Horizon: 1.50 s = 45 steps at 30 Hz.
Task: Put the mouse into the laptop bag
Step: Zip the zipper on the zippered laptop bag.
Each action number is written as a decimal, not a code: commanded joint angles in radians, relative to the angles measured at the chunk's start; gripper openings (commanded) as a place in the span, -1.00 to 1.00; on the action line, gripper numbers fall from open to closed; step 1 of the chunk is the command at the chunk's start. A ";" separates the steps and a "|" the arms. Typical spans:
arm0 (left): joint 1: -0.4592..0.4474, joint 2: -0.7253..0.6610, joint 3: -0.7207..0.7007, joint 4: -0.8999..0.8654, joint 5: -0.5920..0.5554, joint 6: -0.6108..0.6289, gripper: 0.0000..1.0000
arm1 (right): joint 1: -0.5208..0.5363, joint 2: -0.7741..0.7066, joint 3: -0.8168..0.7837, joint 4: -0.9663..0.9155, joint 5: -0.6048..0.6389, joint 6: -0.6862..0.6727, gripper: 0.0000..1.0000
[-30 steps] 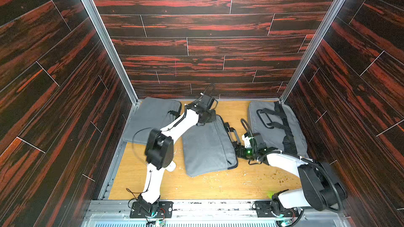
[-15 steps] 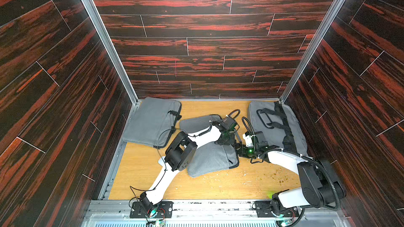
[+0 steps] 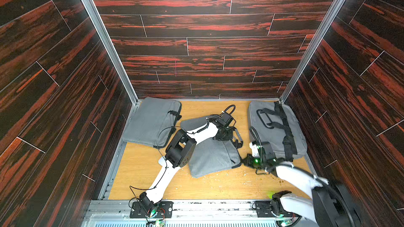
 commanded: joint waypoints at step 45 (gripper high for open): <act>0.129 -0.442 -0.332 -0.101 -0.104 0.030 -0.93 | 0.022 0.231 0.334 -0.074 0.093 -0.169 -0.54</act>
